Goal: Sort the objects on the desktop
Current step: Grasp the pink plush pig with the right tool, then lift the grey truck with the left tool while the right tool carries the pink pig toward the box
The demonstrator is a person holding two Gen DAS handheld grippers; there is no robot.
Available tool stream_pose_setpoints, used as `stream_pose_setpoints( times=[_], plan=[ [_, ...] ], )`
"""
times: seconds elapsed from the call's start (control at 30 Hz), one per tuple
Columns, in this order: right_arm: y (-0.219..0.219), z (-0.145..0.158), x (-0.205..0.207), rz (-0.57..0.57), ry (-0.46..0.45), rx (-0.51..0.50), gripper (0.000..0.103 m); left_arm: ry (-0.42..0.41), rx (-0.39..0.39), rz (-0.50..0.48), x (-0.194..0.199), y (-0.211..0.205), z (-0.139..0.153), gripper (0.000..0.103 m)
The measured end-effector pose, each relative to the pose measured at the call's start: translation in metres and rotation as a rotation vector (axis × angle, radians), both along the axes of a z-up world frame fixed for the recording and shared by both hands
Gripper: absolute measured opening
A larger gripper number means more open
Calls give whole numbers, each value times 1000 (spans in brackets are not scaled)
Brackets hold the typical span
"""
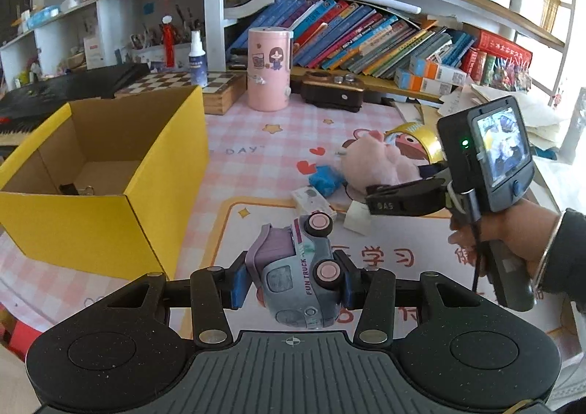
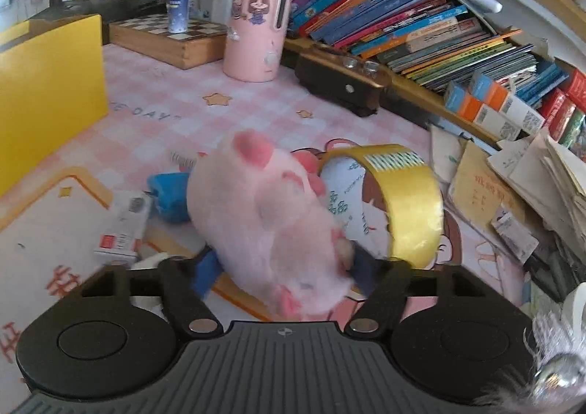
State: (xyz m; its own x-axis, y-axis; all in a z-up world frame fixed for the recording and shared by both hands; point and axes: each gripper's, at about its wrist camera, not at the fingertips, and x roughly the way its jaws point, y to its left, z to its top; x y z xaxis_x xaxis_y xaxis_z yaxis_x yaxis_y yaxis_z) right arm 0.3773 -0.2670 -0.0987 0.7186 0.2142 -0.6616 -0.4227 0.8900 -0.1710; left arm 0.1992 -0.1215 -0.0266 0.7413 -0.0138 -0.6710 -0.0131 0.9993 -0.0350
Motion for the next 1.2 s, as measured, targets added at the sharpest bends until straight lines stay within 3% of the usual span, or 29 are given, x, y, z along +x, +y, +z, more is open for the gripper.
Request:
stream_pose_setpoints(
  times=[0.23, 0.67, 0.8, 1.2],
  plan=[
    [-10, 26, -36, -6, -85, 83, 58, -23, -24, 1, -4, 2, 1, 45],
    [-38, 54, -135, -95, 96, 228, 58, -100, -98, 26, -33, 17, 6, 45],
    [-34, 56, -161, -114, 117, 190, 58, -88, -104, -12, -41, 19, 5, 45],
    [-14, 66, -218, -256, 123, 218, 58, -80, -116, -140, -74, 52, 8, 45]
  ],
)
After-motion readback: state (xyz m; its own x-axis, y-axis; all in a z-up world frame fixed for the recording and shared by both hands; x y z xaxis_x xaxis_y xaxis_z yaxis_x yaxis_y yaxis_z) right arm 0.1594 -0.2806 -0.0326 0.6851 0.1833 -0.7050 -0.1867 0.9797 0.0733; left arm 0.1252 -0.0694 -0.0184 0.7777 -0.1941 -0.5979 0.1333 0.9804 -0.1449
